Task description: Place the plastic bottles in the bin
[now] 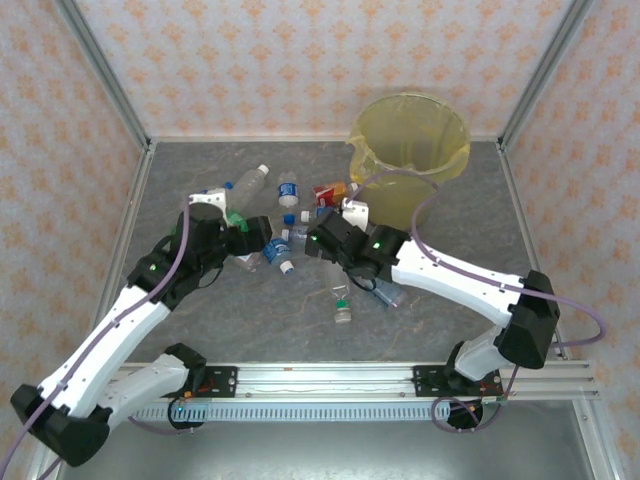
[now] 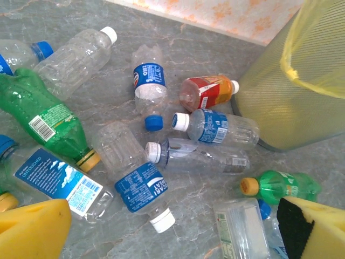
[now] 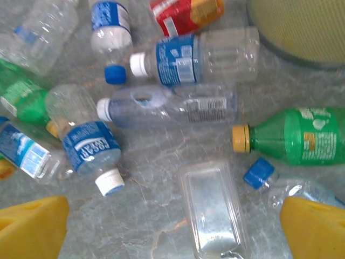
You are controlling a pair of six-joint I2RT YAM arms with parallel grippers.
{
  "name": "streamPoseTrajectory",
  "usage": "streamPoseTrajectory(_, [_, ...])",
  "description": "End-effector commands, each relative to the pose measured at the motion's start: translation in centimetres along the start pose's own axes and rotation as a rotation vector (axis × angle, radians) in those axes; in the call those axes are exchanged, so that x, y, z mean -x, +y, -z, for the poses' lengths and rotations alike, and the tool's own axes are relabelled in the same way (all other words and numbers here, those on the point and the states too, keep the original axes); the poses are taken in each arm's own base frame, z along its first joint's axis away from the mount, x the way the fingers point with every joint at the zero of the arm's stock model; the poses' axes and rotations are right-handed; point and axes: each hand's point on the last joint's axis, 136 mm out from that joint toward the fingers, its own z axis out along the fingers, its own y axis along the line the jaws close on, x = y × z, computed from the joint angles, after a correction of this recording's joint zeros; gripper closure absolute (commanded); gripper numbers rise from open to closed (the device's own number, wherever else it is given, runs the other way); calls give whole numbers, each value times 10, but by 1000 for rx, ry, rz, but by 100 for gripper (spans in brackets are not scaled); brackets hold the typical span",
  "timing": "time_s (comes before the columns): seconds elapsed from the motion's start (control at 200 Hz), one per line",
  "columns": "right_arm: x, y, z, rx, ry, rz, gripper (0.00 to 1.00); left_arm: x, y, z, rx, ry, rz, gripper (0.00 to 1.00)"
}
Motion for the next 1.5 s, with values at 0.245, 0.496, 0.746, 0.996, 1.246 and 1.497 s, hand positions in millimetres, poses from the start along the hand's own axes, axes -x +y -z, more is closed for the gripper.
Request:
streamPoseTrajectory(0.245, [-47,-15,-29,-32,136,-45,5,-29,-1,17,-111,28,2,1])
streamPoseTrajectory(0.496, [-73,-9,-65,-96,234,63,18,-21,-6,21,-133,-14,-38,1])
streamPoseTrajectory(0.746, [-75,-16,-71,-151,239,137,20,-13,-15,20,-185,-53,3,1])
streamPoseTrajectory(0.996, [-78,-19,-77,-161,245,162,21,-8,-13,21,-163,-65,-8,1])
streamPoseTrajectory(1.246, [-68,-28,-76,-179,225,193,21,-5,-18,22,-176,-58,-15,1])
streamPoseTrajectory(1.497, [-68,-33,-83,-160,263,221,22,-5,-22,22,-201,-57,-10,1])
